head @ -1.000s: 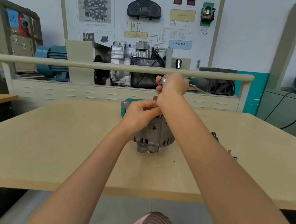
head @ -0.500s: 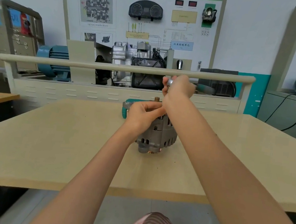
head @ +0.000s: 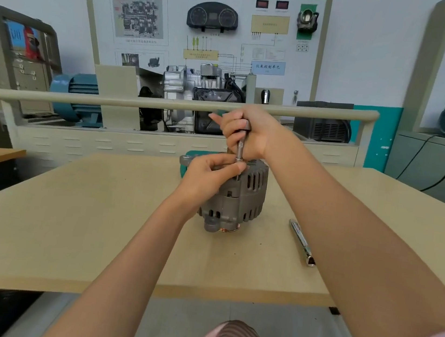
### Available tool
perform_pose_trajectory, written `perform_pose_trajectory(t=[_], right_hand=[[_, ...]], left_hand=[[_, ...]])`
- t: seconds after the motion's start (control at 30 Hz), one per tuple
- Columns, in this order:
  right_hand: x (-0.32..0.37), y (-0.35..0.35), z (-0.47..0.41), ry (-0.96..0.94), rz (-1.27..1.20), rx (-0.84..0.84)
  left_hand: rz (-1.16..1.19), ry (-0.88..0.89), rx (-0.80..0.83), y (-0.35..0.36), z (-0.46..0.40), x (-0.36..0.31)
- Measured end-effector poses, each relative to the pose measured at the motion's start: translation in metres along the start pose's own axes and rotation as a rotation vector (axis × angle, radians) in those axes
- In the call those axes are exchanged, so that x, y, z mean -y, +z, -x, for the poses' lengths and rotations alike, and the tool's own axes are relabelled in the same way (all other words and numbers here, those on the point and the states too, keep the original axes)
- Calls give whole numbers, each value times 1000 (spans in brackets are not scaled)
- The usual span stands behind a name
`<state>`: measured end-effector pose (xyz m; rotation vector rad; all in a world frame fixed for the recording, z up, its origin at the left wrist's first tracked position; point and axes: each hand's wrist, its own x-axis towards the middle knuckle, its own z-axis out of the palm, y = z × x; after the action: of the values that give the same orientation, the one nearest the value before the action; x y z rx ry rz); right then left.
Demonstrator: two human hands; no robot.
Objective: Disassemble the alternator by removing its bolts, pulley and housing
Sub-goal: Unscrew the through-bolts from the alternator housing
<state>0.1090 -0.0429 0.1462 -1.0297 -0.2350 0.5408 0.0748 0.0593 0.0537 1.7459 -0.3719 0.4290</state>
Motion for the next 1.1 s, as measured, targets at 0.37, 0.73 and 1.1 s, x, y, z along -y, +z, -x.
perform_pose_trajectory(t=[0.37,0.73,1.1], right_hand=[[-21,24,-3,-417,-36,-467],[-17,11,-1,-307,-87,-282],[-8,6,-4,-173,-43,-112]], left_hand=[[-20,13,-66,4,1,-1],[6,15,-46,3,0,1],[17,-8,-25,1,0,2]])
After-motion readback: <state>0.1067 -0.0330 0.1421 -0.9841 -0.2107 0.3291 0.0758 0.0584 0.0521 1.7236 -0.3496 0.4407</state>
